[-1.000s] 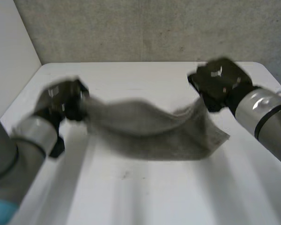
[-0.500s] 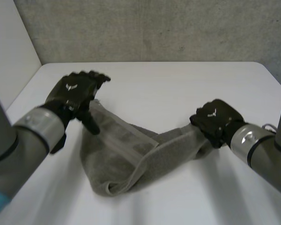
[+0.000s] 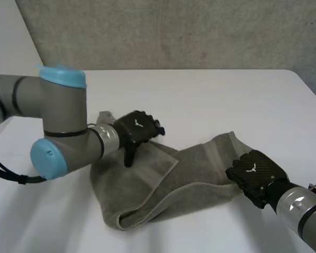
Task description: Fold the towel.
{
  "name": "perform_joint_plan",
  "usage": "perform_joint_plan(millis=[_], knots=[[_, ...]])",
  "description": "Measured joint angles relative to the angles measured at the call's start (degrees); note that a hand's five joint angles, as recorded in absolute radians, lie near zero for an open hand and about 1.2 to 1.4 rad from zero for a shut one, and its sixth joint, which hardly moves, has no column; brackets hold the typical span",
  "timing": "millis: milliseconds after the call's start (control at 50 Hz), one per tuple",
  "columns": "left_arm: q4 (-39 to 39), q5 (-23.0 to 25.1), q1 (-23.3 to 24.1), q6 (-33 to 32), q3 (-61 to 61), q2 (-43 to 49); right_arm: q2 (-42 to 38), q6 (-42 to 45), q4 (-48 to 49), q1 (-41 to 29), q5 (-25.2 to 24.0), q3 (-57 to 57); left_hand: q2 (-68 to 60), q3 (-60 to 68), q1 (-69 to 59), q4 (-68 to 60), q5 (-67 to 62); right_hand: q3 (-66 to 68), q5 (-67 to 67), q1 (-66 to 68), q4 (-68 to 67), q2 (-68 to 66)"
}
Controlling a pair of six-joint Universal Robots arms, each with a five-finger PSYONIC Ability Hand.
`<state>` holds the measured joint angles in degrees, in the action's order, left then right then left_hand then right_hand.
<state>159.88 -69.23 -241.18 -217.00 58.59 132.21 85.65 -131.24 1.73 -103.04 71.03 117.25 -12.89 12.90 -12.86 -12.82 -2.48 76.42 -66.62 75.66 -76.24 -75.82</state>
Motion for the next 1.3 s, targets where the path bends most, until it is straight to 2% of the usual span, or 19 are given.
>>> perform_joint_plan(millis=[160, 280, 640, 1060, 1160, 1300], knots=[[-2.3, 5.1, 2.5, -4.4, -0.2, 2.7, -0.1, 0.0, 0.6, 3.8, -3.7, 1.7, -3.4, 3.4, -3.4, -3.4, -3.9, 0.0, 0.0, 0.0, 0.0, 0.0], [-3.1, 6.1, 3.8, -7.2, -0.4, 4.0, -0.1, -0.1, 1.5, 4.1, -4.0, 2.3, -6.4, 6.3, -6.4, -6.3, -6.8, 0.0, 0.0, 0.0, 0.0, 0.0], [-9.2, 0.3, 4.1, -10.1, -7.5, 8.3, -0.2, -0.1, 2.3, 4.2, -3.9, 3.2, -20.9, 20.9, -18.2, -20.9, -21.1, 0.0, 0.0, 0.0, 0.0, 0.0], [-8.6, -2.0, 4.6, -11.7, -5.0, 3.8, -0.8, 0.0, 2.6, 4.1, -3.9, 3.4, -25.4, 25.2, -25.4, -25.3, -25.5, 0.0, 0.0, 0.0, 0.0, 0.0], [-7.1, -2.1, 4.6, -11.7, -3.1, 2.7, -0.8, 0.0, 2.7, 4.1, -3.8, 3.4, -32.3, 32.3, -32.6, -32.4, -32.6, 0.0, 0.0, 0.0, 0.0, 0.0], [-3.3, -2.4, 4.5, -11.7, -0.8, 2.1, -0.7, -0.1, 2.7, 4.3, -3.7, 3.2, -53.0, 52.4, -51.3, -52.9, -52.2, 0.0, 0.0, 0.0, 0.0, 0.0]])
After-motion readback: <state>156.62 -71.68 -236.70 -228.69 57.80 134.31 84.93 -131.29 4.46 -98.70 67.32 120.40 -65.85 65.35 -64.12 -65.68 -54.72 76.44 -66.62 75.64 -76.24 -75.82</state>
